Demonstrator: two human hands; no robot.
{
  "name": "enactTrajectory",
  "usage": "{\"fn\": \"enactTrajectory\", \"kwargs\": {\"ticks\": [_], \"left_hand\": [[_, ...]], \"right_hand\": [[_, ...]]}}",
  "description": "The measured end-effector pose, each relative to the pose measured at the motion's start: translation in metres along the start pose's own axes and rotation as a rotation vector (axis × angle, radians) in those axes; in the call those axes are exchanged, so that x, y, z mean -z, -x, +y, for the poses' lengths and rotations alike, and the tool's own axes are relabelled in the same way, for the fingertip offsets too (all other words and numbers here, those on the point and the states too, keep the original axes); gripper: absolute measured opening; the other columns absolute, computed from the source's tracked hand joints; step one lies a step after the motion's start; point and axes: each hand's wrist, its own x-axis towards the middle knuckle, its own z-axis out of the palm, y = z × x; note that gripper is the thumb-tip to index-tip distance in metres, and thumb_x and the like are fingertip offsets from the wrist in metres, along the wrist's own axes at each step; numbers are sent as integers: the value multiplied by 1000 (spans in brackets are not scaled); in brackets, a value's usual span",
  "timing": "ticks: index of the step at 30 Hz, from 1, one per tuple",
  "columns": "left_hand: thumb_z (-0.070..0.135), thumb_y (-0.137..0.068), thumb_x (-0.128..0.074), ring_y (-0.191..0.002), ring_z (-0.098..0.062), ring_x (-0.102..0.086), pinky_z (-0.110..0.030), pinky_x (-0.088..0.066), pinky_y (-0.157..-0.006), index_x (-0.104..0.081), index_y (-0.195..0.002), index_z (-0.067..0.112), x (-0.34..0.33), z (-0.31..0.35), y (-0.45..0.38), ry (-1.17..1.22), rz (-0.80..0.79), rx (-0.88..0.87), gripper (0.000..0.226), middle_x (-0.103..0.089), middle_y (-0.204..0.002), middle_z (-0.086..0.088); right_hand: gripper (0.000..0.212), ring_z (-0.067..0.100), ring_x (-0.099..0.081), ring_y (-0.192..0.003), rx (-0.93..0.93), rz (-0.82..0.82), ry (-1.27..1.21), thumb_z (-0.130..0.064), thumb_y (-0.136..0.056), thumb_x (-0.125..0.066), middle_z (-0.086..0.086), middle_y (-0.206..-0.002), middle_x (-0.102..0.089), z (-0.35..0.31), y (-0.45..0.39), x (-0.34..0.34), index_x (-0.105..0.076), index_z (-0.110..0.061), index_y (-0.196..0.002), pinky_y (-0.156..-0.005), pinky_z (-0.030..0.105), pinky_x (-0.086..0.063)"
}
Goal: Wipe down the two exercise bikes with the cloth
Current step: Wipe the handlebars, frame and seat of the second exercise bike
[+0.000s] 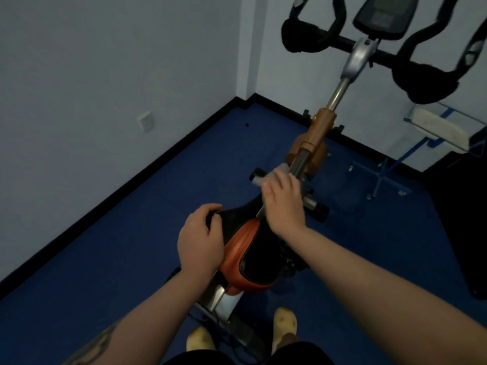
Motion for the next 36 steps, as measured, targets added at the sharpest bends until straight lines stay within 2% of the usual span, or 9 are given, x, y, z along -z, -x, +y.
{"fn": "enactTrajectory", "kwargs": {"ticks": [2,5,10,16,20,24,28,30,36], "left_hand": [[23,-98,-46,-94,-5,-58,-25,-45,-76,-65,-110,26,-2,2,3,32,36,103,22,-65,-105,12],[25,-100,-43,-89,3,-54,-12,-37,-71,-65,-109,24,-4,6,7,136,69,244,24,-63,-103,12],[26,-104,-35,-93,5,-53,-7,-35,-76,-64,-112,23,-10,8,19,231,163,276,30,-61,-105,13],[26,-106,-29,-100,7,-53,-4,-36,-82,-59,-115,25,-15,9,35,265,252,261,32,-59,-109,14],[31,-106,-25,-98,2,-52,-9,-35,-81,-56,-122,23,-23,12,45,233,327,268,36,-56,-113,11],[29,-106,-26,-103,-1,-55,-18,-41,-90,-56,-121,23,-29,13,47,291,397,288,34,-58,-114,9],[31,-106,-23,-95,10,-50,-1,-35,-76,-52,-122,26,-28,17,50,229,369,297,33,-54,-112,11],[33,-106,-23,-97,8,-51,-6,-38,-81,-51,-122,27,-30,15,50,227,362,288,33,-55,-115,9],[32,-106,-24,-107,-11,-56,-42,-45,-100,-53,-123,24,-33,8,49,263,400,265,35,-58,-114,6]], "right_hand": [[62,28,-21,-145,199,-48,-3,-45,-99,-8,0,-150,-42,-13,20,8,-54,-25,-134,-119,54,-10],[62,13,-8,-148,444,-221,0,-52,-96,-3,-13,-157,-27,-13,35,27,-28,-36,-150,-118,39,9],[68,18,-17,-147,293,-169,96,-51,-93,1,-9,-152,-38,-2,9,26,-35,-35,-148,-119,46,-1],[56,16,-26,-143,675,-280,62,-46,-98,-8,-9,-154,-35,-12,30,26,-24,-39,-152,-116,40,-8],[58,16,-43,-127,517,-166,146,-43,-97,-5,-11,-134,-56,-6,5,25,-44,-38,-140,-111,41,-15],[54,20,-31,-141,708,-241,54,-46,-98,-11,-7,-153,-37,-17,44,26,-25,-39,-150,-117,48,-15],[69,13,-32,-139,690,-293,82,-51,-90,5,-11,-151,-39,-7,1,27,-27,-40,-150,-116,42,-10],[74,15,-26,-142,545,-235,97,-49,-87,10,-9,-153,-37,-14,11,26,-27,-37,-151,-118,45,-8],[66,11,20,-147,468,-295,-30,-49,-90,13,-12,-161,14,-11,75,29,8,-35,-154,-121,46,8]]}}
